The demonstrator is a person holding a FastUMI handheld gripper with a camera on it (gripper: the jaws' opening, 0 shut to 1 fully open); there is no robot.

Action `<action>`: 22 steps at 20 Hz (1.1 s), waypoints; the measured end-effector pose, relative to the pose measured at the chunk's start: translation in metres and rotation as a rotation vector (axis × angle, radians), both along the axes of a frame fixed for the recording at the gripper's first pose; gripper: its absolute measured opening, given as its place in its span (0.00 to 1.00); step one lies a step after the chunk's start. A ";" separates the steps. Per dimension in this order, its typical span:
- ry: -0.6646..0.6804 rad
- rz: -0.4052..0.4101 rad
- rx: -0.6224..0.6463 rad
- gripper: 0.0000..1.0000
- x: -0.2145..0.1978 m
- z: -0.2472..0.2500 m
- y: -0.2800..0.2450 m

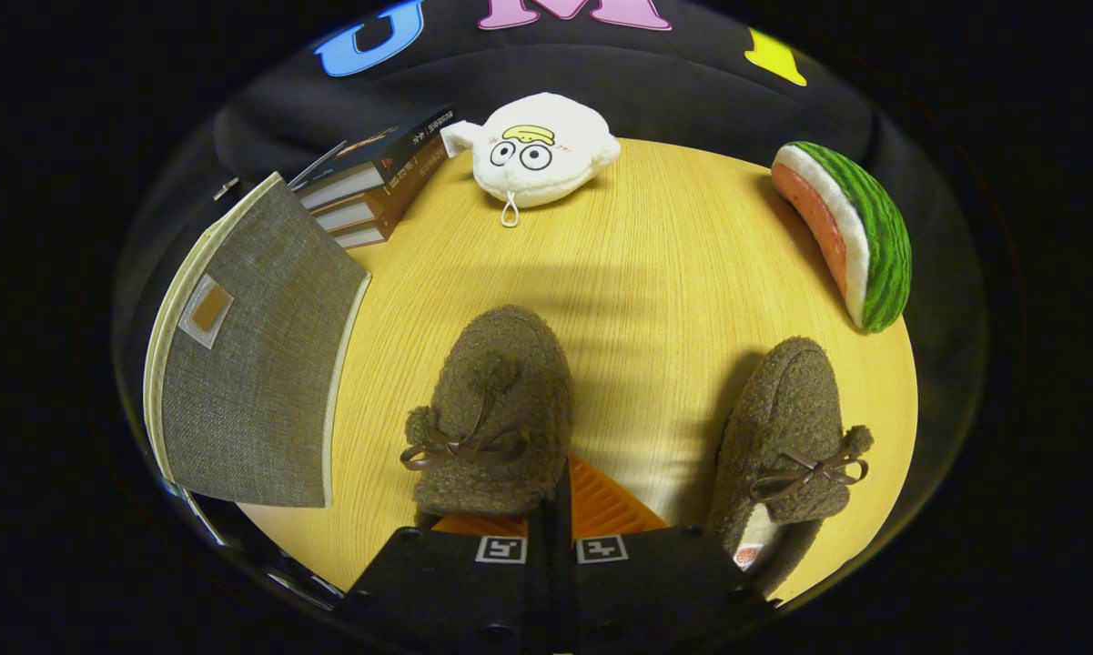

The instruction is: Open the storage box then place both shoes into the box .Put the left shoe in first, then the right shoe, with the right side of both shoes facing outward in a uniform manner.

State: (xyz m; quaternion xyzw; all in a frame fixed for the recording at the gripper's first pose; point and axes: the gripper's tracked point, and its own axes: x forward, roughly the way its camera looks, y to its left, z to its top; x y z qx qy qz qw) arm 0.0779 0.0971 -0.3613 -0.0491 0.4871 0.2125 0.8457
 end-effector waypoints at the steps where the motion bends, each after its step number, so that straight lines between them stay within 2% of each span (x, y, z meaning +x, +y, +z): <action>1: -0.005 -0.011 0.009 0.05 -0.001 0.007 0.001; 5: -0.016 -0.066 0.084 0.05 -0.012 0.057 0.014; 14: -0.153 -0.074 0.283 0.05 -0.028 0.217 0.094; 18: -0.168 -0.063 0.359 0.05 -0.036 0.264 0.145; 22: -0.178 -0.042 0.392 0.05 -0.041 0.281 0.194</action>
